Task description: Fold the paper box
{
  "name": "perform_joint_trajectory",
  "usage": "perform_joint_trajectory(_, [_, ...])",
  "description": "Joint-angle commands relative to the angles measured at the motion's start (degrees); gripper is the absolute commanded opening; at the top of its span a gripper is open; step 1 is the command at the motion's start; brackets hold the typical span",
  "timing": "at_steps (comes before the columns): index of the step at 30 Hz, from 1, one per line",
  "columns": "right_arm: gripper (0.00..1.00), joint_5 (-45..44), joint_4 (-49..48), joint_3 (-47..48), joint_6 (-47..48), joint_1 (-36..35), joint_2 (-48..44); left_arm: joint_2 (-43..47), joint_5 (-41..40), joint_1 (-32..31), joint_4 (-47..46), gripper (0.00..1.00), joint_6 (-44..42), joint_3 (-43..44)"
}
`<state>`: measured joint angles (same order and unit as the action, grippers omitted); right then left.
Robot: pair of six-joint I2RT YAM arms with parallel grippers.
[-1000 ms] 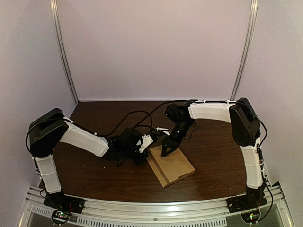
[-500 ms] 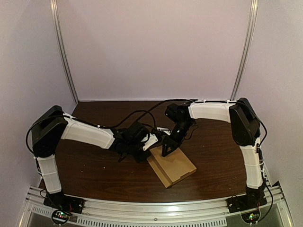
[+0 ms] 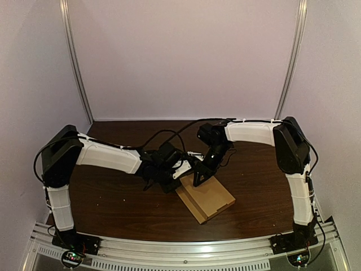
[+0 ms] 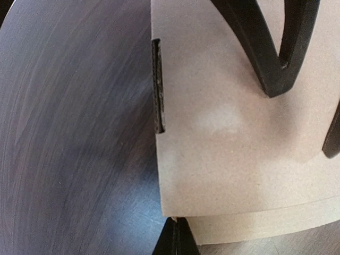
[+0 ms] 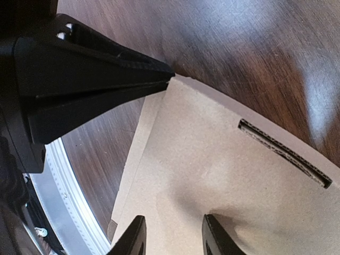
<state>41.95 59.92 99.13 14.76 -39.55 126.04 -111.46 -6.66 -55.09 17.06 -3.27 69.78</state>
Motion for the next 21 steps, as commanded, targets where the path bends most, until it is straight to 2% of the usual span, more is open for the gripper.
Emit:
perform_joint_trajectory(1, [0.37,-6.76,-0.38,-1.40,4.14,-2.77,3.27,-0.94,-2.43,0.27,-3.59,0.00,1.06,3.20])
perform_joint_trajectory(7, [0.37,-6.97,0.16,-1.03,4.38,-2.27,0.79,-0.65,-2.60,0.25,-3.93,0.03,1.47,2.46])
perform_joint_trajectory(21, [0.40,-5.66,0.69,0.27,3.84,0.00,-2.65,7.10,-2.74,0.27,-7.56,0.17,0.89,-3.30])
